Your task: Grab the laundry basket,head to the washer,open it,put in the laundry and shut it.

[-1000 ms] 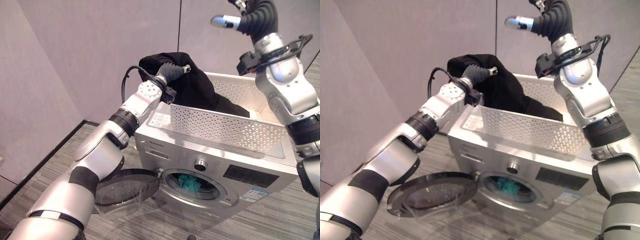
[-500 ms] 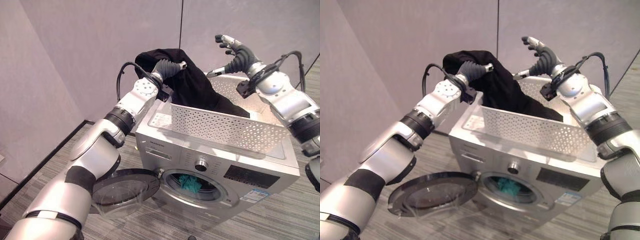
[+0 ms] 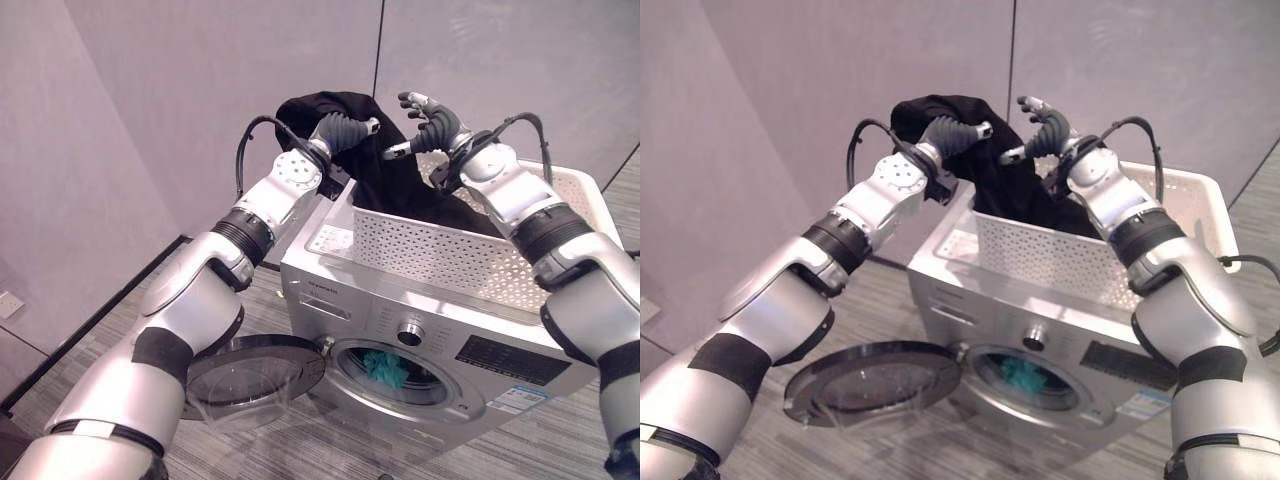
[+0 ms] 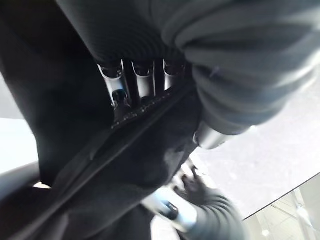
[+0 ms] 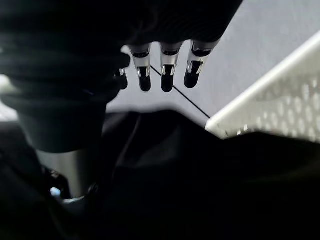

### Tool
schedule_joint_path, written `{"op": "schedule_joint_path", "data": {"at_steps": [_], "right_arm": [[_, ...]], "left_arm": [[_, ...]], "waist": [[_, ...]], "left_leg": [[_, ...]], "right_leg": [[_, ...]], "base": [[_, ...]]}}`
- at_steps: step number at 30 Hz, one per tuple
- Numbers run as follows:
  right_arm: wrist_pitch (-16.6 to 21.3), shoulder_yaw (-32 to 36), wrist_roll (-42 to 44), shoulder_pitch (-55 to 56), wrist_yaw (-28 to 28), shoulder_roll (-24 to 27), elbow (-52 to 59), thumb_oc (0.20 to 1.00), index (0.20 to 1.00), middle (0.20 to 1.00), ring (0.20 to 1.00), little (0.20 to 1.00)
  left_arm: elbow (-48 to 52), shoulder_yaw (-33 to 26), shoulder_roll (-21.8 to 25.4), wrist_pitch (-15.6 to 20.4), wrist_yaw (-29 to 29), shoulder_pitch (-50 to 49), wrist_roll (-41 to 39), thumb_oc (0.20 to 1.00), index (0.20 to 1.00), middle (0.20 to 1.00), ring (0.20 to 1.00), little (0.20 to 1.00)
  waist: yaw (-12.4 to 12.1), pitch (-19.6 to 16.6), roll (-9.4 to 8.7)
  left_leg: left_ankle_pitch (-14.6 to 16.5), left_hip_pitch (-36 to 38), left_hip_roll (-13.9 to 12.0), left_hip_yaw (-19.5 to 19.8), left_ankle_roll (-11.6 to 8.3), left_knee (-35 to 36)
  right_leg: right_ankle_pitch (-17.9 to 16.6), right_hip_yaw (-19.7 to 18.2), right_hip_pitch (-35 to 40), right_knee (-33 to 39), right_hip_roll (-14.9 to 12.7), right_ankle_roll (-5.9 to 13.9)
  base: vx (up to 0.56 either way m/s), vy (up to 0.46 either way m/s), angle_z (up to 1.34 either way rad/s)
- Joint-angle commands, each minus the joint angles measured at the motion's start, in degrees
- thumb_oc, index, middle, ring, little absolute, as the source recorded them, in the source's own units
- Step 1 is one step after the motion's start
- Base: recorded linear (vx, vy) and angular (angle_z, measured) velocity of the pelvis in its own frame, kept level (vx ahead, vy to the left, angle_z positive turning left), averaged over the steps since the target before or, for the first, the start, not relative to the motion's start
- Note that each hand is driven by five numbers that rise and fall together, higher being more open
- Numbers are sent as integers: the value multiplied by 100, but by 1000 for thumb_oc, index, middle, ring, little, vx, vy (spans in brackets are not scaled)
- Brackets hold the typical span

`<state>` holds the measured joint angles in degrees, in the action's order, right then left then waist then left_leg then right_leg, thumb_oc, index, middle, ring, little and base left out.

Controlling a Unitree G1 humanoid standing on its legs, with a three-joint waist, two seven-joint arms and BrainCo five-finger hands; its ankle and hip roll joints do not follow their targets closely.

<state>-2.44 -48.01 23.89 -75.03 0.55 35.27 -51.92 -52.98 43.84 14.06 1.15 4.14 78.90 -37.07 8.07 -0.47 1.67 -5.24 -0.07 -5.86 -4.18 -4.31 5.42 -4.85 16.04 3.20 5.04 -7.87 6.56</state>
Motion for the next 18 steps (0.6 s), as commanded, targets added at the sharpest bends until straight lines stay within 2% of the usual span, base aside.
{"op": "schedule_joint_path", "data": {"at_steps": [1, 3, 10, 18], "right_arm": [[37, -160, -46, -926, 71, 124, -999, 1000, 1000, 1000, 1000, 1000], [-118, -296, -213, -950, 228, 60, -1344, 1000, 1000, 1000, 1000, 1000], [-211, -436, -551, -918, 414, 6, -1780, 1000, 1000, 1000, 1000, 1000], [-308, -495, -972, -928, 487, -311, -2385, 1000, 1000, 1000, 1000, 1000]], "left_arm": [[-545, 56, -76, 530, 166, 1329, 144, 200, 200, 200, 200, 200], [-603, 73, -235, 489, 159, 1414, 194, 200, 200, 200, 200, 200], [-730, 39, -390, 449, 112, 1449, 280, 200, 200, 200, 200, 200], [-990, 19, -564, 370, 67, 1583, 382, 200, 200, 200, 200, 200]], "waist": [[-281, 13, -198], [-313, 48, -238], [-368, 44, -291], [-446, 55, -313]], "left_leg": [[626, 274, 10, -73, 54, -42], [593, 223, -6, 24, 30, -42], [555, 170, -22, 157, 8, -42], [522, 114, -33, 227, 0, -42]], "right_leg": [[308, -38, -17, -4, -138, 155], [330, 66, 8, -13, -125, 129], [364, 204, 29, -16, -89, 108], [392, 245, 15, -4, -51, 83]], "base": [[-4, -23, 26], [-2, -24, 31], [15, -20, 16], [7, -4, 2]]}}
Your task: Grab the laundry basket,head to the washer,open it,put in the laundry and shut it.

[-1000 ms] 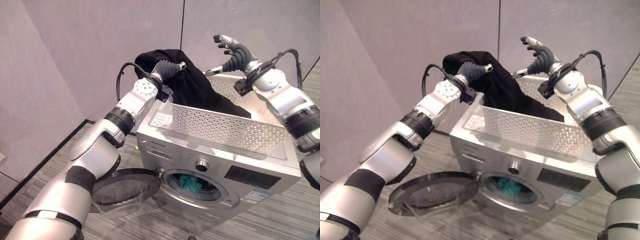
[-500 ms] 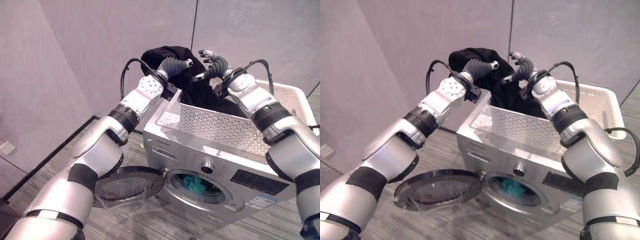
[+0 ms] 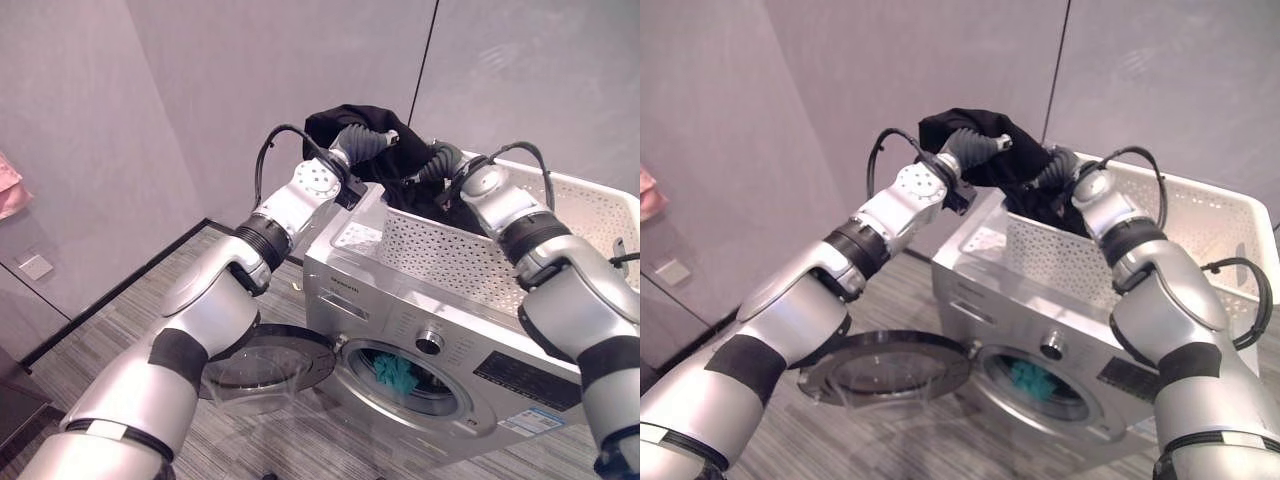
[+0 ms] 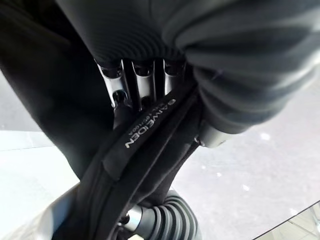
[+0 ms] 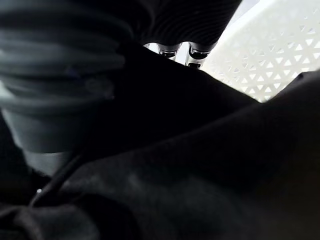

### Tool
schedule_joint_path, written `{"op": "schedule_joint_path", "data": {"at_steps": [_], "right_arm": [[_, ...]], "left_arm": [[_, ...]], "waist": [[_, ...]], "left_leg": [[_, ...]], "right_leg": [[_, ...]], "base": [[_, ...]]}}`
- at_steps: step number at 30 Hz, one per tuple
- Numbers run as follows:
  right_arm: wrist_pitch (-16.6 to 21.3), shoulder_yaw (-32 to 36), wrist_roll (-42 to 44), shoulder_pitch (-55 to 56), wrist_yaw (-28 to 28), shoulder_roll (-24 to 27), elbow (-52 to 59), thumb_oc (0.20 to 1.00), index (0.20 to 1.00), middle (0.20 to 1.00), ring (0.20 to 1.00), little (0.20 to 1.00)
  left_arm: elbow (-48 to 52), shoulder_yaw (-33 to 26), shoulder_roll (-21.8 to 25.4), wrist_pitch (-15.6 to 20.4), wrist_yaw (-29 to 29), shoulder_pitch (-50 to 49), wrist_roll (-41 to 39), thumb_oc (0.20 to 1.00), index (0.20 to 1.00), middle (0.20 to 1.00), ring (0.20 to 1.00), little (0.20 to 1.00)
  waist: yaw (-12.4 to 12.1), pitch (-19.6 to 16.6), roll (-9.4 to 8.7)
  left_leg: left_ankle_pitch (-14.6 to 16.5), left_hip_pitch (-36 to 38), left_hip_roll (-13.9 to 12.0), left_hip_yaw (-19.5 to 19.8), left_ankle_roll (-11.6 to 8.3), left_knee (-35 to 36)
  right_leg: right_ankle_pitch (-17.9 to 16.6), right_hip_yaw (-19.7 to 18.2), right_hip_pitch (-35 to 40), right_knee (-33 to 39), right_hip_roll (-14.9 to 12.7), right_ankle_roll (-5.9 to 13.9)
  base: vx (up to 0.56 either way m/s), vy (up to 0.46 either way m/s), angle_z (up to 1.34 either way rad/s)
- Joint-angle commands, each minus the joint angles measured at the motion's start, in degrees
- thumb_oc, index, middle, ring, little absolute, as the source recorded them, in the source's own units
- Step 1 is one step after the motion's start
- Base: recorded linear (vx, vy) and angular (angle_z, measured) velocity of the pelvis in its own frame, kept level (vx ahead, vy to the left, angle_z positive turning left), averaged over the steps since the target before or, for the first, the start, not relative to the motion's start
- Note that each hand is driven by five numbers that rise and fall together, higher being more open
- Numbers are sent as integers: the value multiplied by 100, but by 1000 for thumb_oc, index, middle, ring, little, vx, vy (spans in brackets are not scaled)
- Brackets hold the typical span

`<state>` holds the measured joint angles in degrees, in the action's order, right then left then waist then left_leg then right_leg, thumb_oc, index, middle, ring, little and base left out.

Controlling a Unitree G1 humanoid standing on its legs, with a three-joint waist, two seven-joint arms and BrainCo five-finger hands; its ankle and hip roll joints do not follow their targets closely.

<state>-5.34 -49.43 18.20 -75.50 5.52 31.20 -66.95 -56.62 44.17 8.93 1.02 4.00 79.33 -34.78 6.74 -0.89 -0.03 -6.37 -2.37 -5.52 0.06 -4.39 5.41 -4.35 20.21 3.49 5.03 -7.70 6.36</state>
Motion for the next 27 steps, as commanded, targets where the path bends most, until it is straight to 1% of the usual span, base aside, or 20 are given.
{"op": "schedule_joint_path", "data": {"at_steps": [1, 9, 10, 11, 12, 18, 27], "right_arm": [[-29, -309, -486, -918, -49, -5, -1081, 1000, 1000, 1000, 1000, 1000], [-106, -100, -540, -1059, -194, -156, -1536, 1000, 1000, 1000, 1000, 1000], [-95, -54, -517, -1057, -212, -180, -1561, 548, 548, 548, 548, 548], [-94, -54, -516, -1057, -212, -180, -1561, 435, 435, 435, 435, 435], [-100, -18, -442, -1067, -224, -176, -1552, 200, 200, 200, 200, 200], [-92, 6, -292, -1150, -247, -199, -1524, 200, 200, 200, 200, 200], [69, 234, 224, -1350, -588, -253, -1254, 200, 200, 200, 200, 200]], "left_arm": [[-700, -41, -104, 365, 85, 1583, 167, 200, 200, 200, 200, 200], [-891, -128, -252, 296, 81, 1776, 224, 200, 200, 200, 200, 200], [-878, -164, -274, 301, 86, 1784, 226, 200, 200, 200, 200, 200], [-878, -164, -274, 300, 86, 1784, 226, 200, 200, 200, 200, 200], [-869, -183, -263, 313, 101, 1801, 220, 200, 200, 200, 200, 200], [-911, -203, -232, 326, 125, 1830, 189, 200, 200, 200, 200, 200], [-1028, -177, -68, 352, 148, 1746, 92, 200, 200, 200, 200, 200]], "waist": [[-335, 88, -144], [-387, 78, -122], [-404, 83, -114], [-405, 81, -113], [-408, 82, -105], [-402, 74, -91], [-353, 61, -63]], "left_leg": [[633, 335, -72, -189, 9, -41], [638, 275, -41, -190, 23, -41], [636, 269, -30, -204, 30, -41], [636, 267, -30, -205, 31, -41], [635, 249, -22, -209, 37, -41], [634, 223, -7, -238, 52, -41], [661, 270, 16, -329, 84, -41]], "right_leg": [[344, -165, -28, -3, -66, 103], [317, -222, -114, -3, -86, 122], [298, -238, -139, -3, -101, 139], [297, -240, -141, -3, -101, 140], [287, -270, -177, -3, -110, 144], [258, -352, -246, -3, -127, 166], [214, -501, -281, -3, -146, 201]], "base": [[13, -8, 7], [5, 1, 4], [0, 0, 0], [0, 0, 0], [0, 0, 0], [0, 0, 0], [0, 9, -1]]}}
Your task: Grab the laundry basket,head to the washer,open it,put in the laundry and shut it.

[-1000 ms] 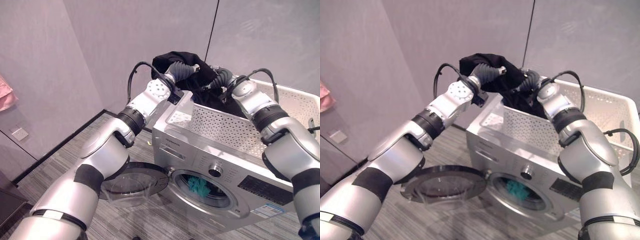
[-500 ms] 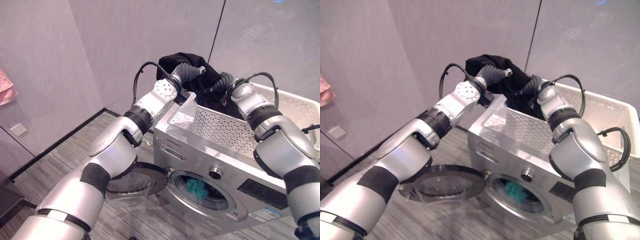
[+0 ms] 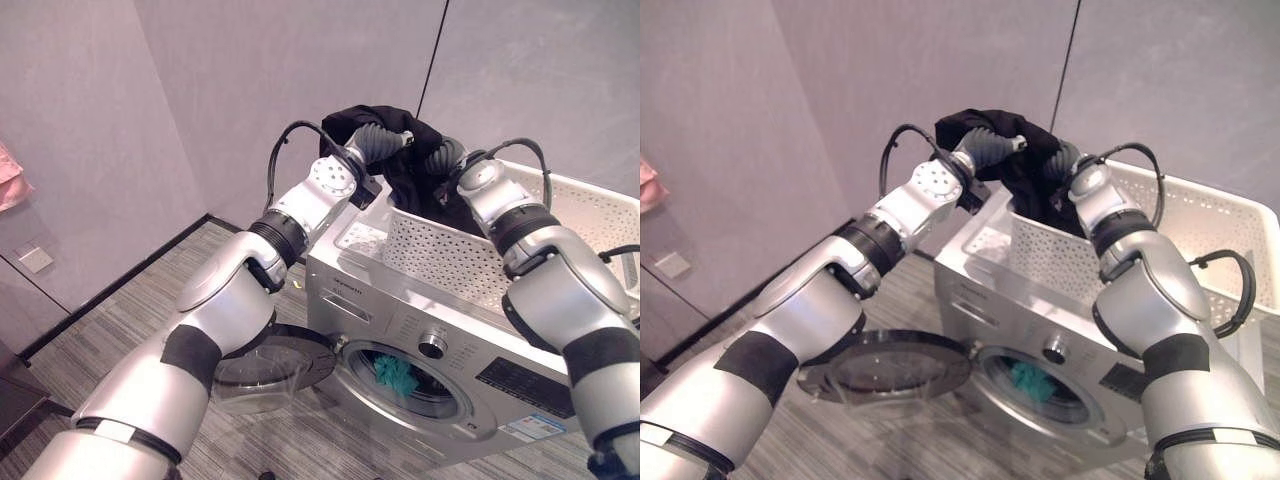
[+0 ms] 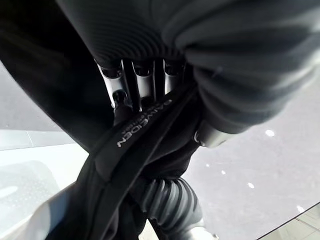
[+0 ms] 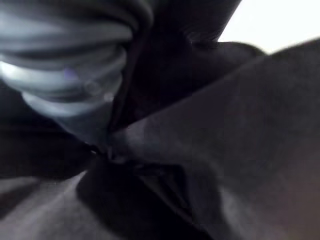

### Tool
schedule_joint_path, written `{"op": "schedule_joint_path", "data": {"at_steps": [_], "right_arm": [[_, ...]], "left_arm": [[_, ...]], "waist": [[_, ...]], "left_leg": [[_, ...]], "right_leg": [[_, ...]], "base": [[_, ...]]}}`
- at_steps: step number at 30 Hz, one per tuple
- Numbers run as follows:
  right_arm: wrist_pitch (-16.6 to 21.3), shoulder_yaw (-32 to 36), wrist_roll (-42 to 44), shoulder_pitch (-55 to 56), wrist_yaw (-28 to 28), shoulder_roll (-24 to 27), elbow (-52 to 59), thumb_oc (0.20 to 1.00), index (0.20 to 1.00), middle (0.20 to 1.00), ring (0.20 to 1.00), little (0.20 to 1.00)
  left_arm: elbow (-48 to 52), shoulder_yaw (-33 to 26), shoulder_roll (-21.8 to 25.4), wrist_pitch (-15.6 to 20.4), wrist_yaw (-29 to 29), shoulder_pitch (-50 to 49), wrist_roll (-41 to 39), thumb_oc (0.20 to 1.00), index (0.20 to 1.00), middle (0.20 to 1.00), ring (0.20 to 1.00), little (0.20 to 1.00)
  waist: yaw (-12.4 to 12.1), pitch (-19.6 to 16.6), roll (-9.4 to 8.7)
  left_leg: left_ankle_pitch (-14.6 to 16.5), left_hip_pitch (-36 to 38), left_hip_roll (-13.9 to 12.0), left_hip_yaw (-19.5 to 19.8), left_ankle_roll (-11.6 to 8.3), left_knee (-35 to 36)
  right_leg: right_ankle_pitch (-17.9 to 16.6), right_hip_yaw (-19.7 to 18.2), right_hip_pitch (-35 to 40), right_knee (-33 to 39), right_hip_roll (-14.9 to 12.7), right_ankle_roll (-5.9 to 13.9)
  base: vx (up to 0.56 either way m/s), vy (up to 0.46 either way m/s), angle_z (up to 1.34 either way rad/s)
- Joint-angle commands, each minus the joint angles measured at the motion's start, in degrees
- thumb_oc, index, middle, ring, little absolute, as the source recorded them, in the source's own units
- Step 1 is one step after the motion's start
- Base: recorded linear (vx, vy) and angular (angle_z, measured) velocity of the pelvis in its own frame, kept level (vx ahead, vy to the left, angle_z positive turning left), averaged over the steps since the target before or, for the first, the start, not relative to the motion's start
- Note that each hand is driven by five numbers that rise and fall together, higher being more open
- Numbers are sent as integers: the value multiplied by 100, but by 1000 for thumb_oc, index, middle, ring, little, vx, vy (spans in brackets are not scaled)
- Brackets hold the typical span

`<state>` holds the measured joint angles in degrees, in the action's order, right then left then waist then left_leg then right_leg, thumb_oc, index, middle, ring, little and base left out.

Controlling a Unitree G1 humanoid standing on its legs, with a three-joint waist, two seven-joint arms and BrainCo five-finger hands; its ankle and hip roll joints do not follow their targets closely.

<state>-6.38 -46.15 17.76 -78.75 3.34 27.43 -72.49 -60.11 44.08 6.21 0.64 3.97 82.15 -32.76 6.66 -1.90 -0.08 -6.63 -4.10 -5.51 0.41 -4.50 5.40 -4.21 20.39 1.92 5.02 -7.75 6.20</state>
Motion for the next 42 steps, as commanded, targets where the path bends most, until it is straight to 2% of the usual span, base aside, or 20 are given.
{"op": "schedule_joint_path", "data": {"at_steps": [1, 8, 9, 13, 14, 17, 20, 22, 23, 24, 25, 26, 30, 32, 36, 37, 38, 42], "right_arm": [[185, -82, 334, -1073, -395, 124, -665, 200, 200, 200, 200, 200], [279, 31, 233, -1489, -847, 293, -352, 200, 200, 200, 200, 200], [266, 61, 119, -1623, -1018, 403, -265, 200, 200, 200, 200, 200], [251, 32, -18, -1717, -1107, 511, -153, 200, 200, 200, 200, 200], [269, -67, -125, -1926, -1216, 741, -12, 200, 200, 200, 200, 200], [292, -183, -104, -2123, -1269, 943, 33, 200, 200, 200, 200, 200], [303, -320, -69, -2465, -1383, 1325, 22, 200, 200, 200, 200, 200], [285, -437, -37, -2793, -1515, 1764, 45, 200, 200, 200, 200, 200], [285, -440, -34, -2796, -1513, 1763, 44, 200, 200, 200, 200, 200], [280, -490, -62, -2971, -1628, 2106, 50, 200, 200, 200, 200, 200], [280, -488, -61, -2967, -1626, 2101, 51, 200, 200, 200, 200, 200], [291, -427, -85, -3015, -1738, 2428, 86, 200, 200, 200, 200, 200], [342, -381, -345, -3079, -1936, 2991, 326, 200, 200, 200, 200, 200], [365, -412, -424, -3099, -1995, 3060, 357, 200, 200, 200, 200, 200], [497, -779, -570, -3483, -2217, 3544, 675, 200, 200, 200, 200, 200], [497, -785, -569, -3489, -2216, 3539, 672, 200, 200, 200, 200, 200], [515, -984, -674, -3713, -2303, 3882, 823, 200, 200, 200, 200, 200], [544, -1594, -767, -4357, -2347, 4349, 913, 200, 200, 200, 200, 200]], "left_arm": [[-676, -187, 240, 411, 166, 1442, -137, 200, 200, 200, 200, 200], [-583, -265, 387, 493, 323, 1386, -293, 200, 200, 200, 200, 200], [-583, -354, 399, 480, 366, 1324, -447, 1000, 1000, 1000, 1000, 1000], [-577, -358, 392, 423, 299, 1239, -559, 1000, 1000, 1000, 1000, 1000], [-758, -119, 393, 307, 153, 1271, -326, 1000, 1000, 1000, 1000, 1000], [-651, 43, 372, 291, 85, 1251, -188, 1000, 1000, 1000, 1000, 1000], [-213, 234, 363, 305, 37, 1058, -24, 1000, 1000, 1000, 1000, 1000], [633, 295, 551, 391, -12, 646, -86, 1000, 1000, 1000, 1000, 1000], [659, 292, 563, 379, -5, 635, -83, 1000, 1000, 1000, 1000, 1000], [1579, 275, 901, 433, -101, 110, -131, 1000, 1000, 1000, 1000, 1000], [1622, 270, 922, 413, -91, 87, -126, 1000, 1000, 1000, 1000, 1000], [2595, 182, 1296, 426, -240, -516, -202, 1000, 1000, 1000, 1000, 1000], [4358, -2, 2308, 317, -662, -1926, -225, 1000, 1000, 1000, 1000, 1000], [4620, -24, 2520, 251, -734, -2223, -226, 1000, 1000, 1000, 1000, 1000], [5148, -237, 3093, 179, -930, -3464, -430, 1000, 1000, 1000, 1000, 1000], [5154, -244, 3095, 175, -929, -3470, -429, 1000, 1000, 1000, 1000, 1000], [5402, -437, 3348, 132, -1024, -4113, -569, 1000, 1000, 1000, 1000, 1000], [5442, -998, 3722, 103, -1075, -5239, -619, 1000, 1000, 1000, 1000, 1000]], "waist": [[-341, 153, -61], [-275, 69, -72], [-272, 49, -80], [-273, 22, -84], [-271, -20, -83], [-291, -15, -104], [-358, -36, -162], [-450, -41, -241], [-445, -37, -241], [-546, -24, -285], [-538, -24, -286], [-648, 3, -325], [-827, 26, -457], [-847, 22, -488], [-897, 16, -621], [-895, 15, -618], [-913, 11, -701], [-867, -37, -863]], "left_leg": [[692, 457, 17, -378, 99, -40], [758, 562, 39, -455, 137, -40], [793, 617, 55, -472, 157, -40], [820, 659, 66, -482, 177, -40], [861, 708, 104, -482, 217, -40], [891, 751, 140, -461, 249, -40], [929, 801, 177, -397, 288, -40], [957, 828, 226, -301, 335, -40], [957, 832, 229, -298, 336, -40], [973, 835, 262, -229, 372, -40], [973, 839, 265, -225, 373, -40], [984, 839, 302, -158, 408, -40], [1009, 841, 373, -33, 464, -40], [1009, 838, 385, -17, 472, -40], [1034, 838, 427, 21, 507, -40], [1034, 837, 427, 21, 508, -40], [1051, 845, 433, 2, 526, -40], [1109, 861, 456, -101, 557, -40]], "right_leg": [[195, -544, -122, -2, -143, 221], [153, -627, -104, -2, -170, 269], [143, -658, -72, -2, -181, 279], [139, -681, -45, -2, -196, 292], [117, -702, -5, -2, -225, 307], [104, -685, 40, -2, -252, 324], [100, -619, 127, -2, -281, 329], [99, -541, 194, -2, -318, 343], [101, -537, 199, -2, -320, 344], [99, -464, 243, -2, -352, 358], [101, -460, 249, -2, -354, 360], [107, -389, 291, -2, -389, 366], [108, -241, 385, -2, -456, 395], [103, -205, 395, -2, -477, 407], [35, -102, 422, -4, -535, 476], [35, -102, 421, -5, -535, 476], [-2, -84, 421, -6, -554, 500], [-97, -135, 371, -5, -588, 557]], "base": [[5, 40, -6], [4, 46, -6], [17, 67, -2], [3, 38, -3], [-4, 86, -12], [-6, 63, -12], [4, 34, 1], [5, 44, 6], [3, 38, 11], [1, 28, 9], [2, 57, 17], [1, 37, 17], [6, 32, 11], [5, 25, 24], [13, 41, 11], [15, 49, 15], [12, 46, 10], [12, 55, 6]]}}
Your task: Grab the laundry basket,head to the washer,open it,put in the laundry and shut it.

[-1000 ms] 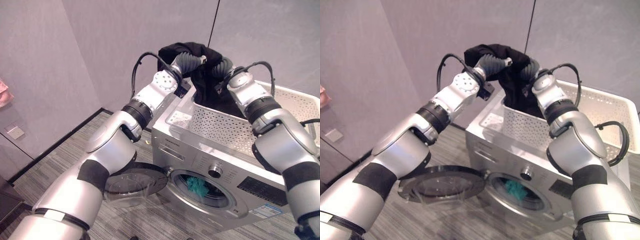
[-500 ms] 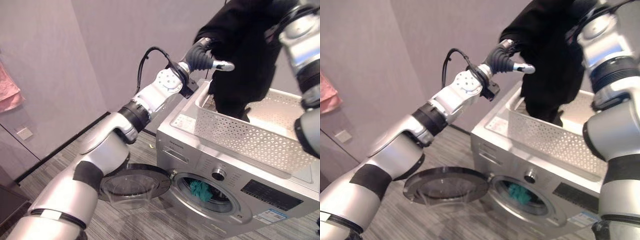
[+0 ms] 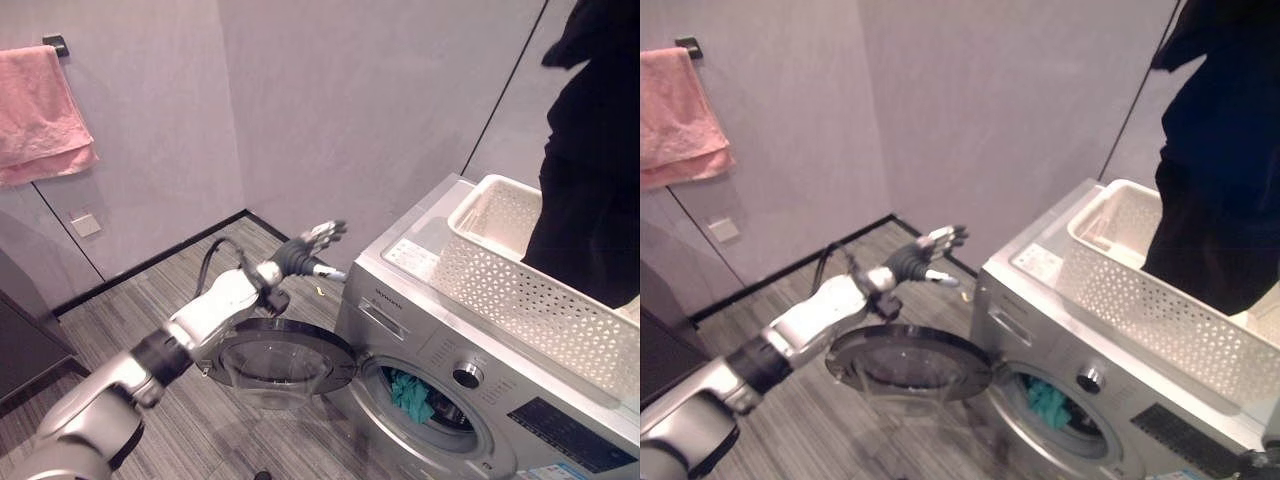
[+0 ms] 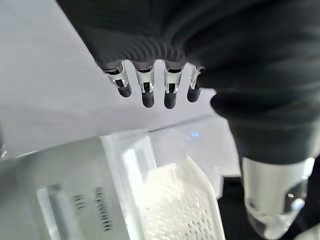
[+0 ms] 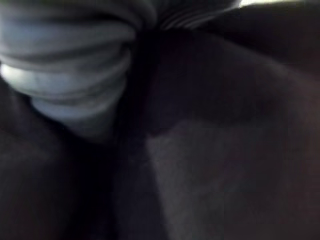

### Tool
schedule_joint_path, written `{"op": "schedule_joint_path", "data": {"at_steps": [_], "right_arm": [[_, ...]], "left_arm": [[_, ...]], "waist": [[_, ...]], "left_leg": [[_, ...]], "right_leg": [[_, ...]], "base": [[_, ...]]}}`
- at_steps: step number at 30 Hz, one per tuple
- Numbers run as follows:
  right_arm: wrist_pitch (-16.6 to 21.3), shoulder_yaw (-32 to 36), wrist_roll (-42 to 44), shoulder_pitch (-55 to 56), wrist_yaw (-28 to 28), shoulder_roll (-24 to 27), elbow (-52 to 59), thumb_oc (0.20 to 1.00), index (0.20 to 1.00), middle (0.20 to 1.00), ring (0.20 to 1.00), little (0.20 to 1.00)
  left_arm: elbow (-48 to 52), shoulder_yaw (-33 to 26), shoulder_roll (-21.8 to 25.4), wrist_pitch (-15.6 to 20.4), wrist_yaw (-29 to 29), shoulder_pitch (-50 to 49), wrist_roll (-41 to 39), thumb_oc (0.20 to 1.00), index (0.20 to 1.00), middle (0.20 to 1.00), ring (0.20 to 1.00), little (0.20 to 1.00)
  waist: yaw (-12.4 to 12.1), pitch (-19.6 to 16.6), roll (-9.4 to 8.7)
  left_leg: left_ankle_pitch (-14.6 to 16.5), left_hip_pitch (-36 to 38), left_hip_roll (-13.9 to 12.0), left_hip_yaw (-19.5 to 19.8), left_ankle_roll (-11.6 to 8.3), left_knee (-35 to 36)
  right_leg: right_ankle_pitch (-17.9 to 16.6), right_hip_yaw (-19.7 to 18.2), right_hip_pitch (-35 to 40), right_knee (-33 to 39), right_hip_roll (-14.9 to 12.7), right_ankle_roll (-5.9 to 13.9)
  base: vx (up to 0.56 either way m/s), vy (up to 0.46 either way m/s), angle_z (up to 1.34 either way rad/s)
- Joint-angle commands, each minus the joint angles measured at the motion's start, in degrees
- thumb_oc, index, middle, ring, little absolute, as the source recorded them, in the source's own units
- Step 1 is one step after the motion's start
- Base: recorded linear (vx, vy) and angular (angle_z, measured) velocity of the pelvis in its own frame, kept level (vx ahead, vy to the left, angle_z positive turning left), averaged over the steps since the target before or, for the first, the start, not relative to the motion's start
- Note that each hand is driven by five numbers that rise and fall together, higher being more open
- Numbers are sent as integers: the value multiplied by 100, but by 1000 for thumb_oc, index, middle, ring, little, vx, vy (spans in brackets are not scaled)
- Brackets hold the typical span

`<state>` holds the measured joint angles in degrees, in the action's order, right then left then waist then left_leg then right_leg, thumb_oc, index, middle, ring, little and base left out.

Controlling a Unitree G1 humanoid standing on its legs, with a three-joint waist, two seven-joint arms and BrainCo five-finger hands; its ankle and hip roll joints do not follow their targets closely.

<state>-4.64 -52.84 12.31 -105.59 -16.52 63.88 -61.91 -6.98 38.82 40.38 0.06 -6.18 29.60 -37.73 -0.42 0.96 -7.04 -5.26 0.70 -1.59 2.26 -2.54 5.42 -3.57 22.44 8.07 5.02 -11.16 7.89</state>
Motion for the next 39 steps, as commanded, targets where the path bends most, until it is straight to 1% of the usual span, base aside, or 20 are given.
{"op": "schedule_joint_path", "data": {"at_steps": [1, 7, 15, 20, 22, 24, 25, 26, 27, 28, 29, 30, 31, 32, 33, 34, 35, 37, 38, 39], "right_arm": [[369, -965, -215, -1713, -353, 687, -154, 200, 200, 200, 200, 200], [409, -1740, -254, -2528, -327, 1341, 112, 200, 200, 200, 200, 200], [276, -2296, -965, -3086, -540, 2018, 1068, 200, 200, 200, 200, 200], [211, -2476, -1201, -3323, -639, 2411, 1644, 200, 200, 200, 200, 200], [170, -2317, -1364, -3160, -626, 2834, 2429, 200, 200, 200, 200, 200], [259, -1957, -1322, -2691, -647, 3227, 3096, 200, 200, 200, 200, 200], [231, -1719, -1345, -2460, -656, 3249, 3153, 200, 200, 200, 200, 200], [310, -1541, -1305, -2187, -619, 3412, 3462, 200, 200, 200, 200, 200], [324, -811, -1324, -1353, -634, 3497, 3843, 200, 200, 200, 200, 200], [540, -283, -1260, -486, -577, 3465, 4397, 200, 200, 200, 200, 200], [602, 129, -1241, 104, -537, 3307, 4599, 200, 200, 200, 200, 200], [648, 1893, -1412, 2139, -580, 2500, 4811, 200, 200, 200, 200, 200], [623, 5539, -1994, 6045, -534, 992, 5800, 200, 200, 200, 200, 200], [610, 7237, -2273, 8128, -319, -211, 6848, 200, 200, 200, 200, 200], [581, 7464, -2290, 8369, -285, -296, 6977, 200, 200, 200, 200, 200], [651, 7394, -2473, 8836, -65, -1170, 7513, 200, 200, 200, 200, 200], [606, 7460, -2509, 8934, -28, -1260, 7626, 200, 200, 200, 200, 200], [657, 7062, -2762, 9242, 153, -2231, 8114, 200, 200, 200, 200, 200], [635, 7067, -2783, 9274, 171, -2272, 8165, 200, 200, 200, 200, 200], [685, 6826, -2896, 9503, 337, -2663, 8426, 200, 200, 200, 200, 200]], "left_arm": [[147, -499, 298, 158, -63, -6, -118, 1000, 1000, 1000, 1000, 1000], [28, -1610, 385, 101, -167, -1746, 63, 1000, 1000, 1000, 1000, 1000], [-294, -2119, 97, 34, -252, -2708, 373, 1000, 1000, 1000, 1000, 1000], [-513, -2122, -159, 8, -325, -2838, 560, 1000, 1000, 1000, 1000, 1000], [-714, -2146, -402, -32, -331, -2903, 734, 1000, 1000, 1000, 1000, 1000], [-799, -2117, -685, -65, -302, -2856, 872, 1000, 1000, 1000, 1000, 1000], [-813, -2118, -688, -60, -299, -2850, 882, 1000, 1000, 1000, 1000, 1000], [-794, -2082, -858, -90, -329, -2832, 965, 1000, 1000, 1000, 1000, 1000], [-802, -2039, -1055, -118, -356, -2819, 1077, 1000, 1000, 1000, 1000, 1000], [-773, -1944, -1654, -173, -386, -2775, 1184, 1000, 1000, 1000, 1000, 1000], [-769, -1950, -1990, -194, -389, -2788, 1180, 1000, 1000, 1000, 1000, 1000], [-790, -2271, -2225, -215, -363, -3021, 1169, 1000, 1000, 1000, 1000, 1000], [-769, -2721, -1569, -223, -346, -3480, 1205, 1000, 1000, 1000, 1000, 1000], [-718, -2525, -1099, -247, -322, -3539, 1202, 1000, 1000, 1000, 1000, 1000], [-712, -2458, -1022, -249, -322, -3525, 1197, 1000, 1000, 1000, 1000, 1000], [-732, -2457, -1123, -271, -280, -3604, 1164, 1000, 1000, 1000, 1000, 1000], [-725, -2452, -1079, -269, -281, -3630, 1165, 1000, 1000, 1000, 1000, 1000], [-771, -2617, -1247, -244, -159, -3841, 1142, 1000, 1000, 1000, 1000, 1000], [-766, -2625, -1232, -242, -159, -3863, 1145, 1000, 1000, 1000, 1000, 1000], [-818, -2737, -1374, -224, -108, -3997, 1088, 1000, 1000, 1000, 1000, 1000]], "waist": [[-160, -322, -150], [-70, -343, -274], [155, -327, -225], [270, -249, -151], [330, -64, 44], [257, 119, 360], [251, 127, 348], [186, 190, 570], [147, 235, 787], [61, 340, 1412], [70, 372, 1713], [375, 388, 1864], [760, 274, 1089], [466, 195, 620], [386, 175, 550], [250, 169, 597], [217, 141, 552], [68, 79, 572], [58, 64, 560], [0, 1, 585]], "left_leg": [[973, 380, 67, -293, 364, -42], [1084, 451, 115, -502, 442, -42], [1193, 567, 191, -674, 558, -42], [1240, 642, 239, -783, 619, -42], [1258, 707, 263, -886, 690, -42], [1263, 733, 225, -976, 746, -42], [1237, 727, 224, -993, 741, -42], [1252, 725, 211, -1040, 768, -42], [1212, 704, 193, -1078, 770, -42], [1165, 643, 209, -1126, 840, -42], [1144, 618, 216, -1157, 860, -42], [1133, 573, 210, -1231, 898, -42], [1160, 571, 209, -1290, 920, -42], [1076, 496, 235, -1313, 954, -42], [1074, 494, 245, -1321, 955, -42], [1042, 441, 281, -1442, 981, -42], [1047, 442, 284, -1469, 980, -42], [1003, 324, 350, -1702, 978, -42], [1006, 329, 345, -1720, 976, -42], [1078, 306, 321, -1764, 918, -42]], "right_leg": [[-162, -347, -248, -6, -250, 390], [-337, -486, -362, -70, -322, 467], [-480, -640, -538, -347, -449, 501], [-554, -764, -692, -597, -543, 508], [-723, -836, -914, -969, -620, 494], [-505, -726, -985, -1256, -598, 420], [-510, -736, -1008, -1278, -598, 396], [-329, -621, -978, -1419, -588, 354], [-174, -549, -975, -1586, -561, 273], [189, -449, -910, -2015, -492, 200], [321, -449, -904, -2204, -463, 174], [485, -499, -927, -2423, -400, 134], [647, -505, -919, -2666, -381, 123], [682, -470, -893, -2778, -381, 86], [691, -480, -906, -2791, -392, 86], [790, -495, -828, -2846, -390, 62], [795, -525, -845, -2854, -392, 62], [782, -501, -552, -2434, -429, 102], [769, -515, -544, -2406, -418, 101], [918, -579, -351, -1975, -449, 152]], "base": [[-6, 38, 0], [-9, 53, -15], [-9, 88, -23], [-29, 108, -19], [-95, 136, -26], [-93, 103, -38], [-66, 84, -59], [-82, 52, -68], [-128, 119, -47], [-132, 86, -37], [-121, 80, -29], [-83, 22, -27], [-102, 7, -10], [-69, -5, 42], [-86, -17, 84], [-39, -10, 2], [-63, -30, -124], [-52, -65, -147], [21, -137, -63], [53, -91, -43]]}}
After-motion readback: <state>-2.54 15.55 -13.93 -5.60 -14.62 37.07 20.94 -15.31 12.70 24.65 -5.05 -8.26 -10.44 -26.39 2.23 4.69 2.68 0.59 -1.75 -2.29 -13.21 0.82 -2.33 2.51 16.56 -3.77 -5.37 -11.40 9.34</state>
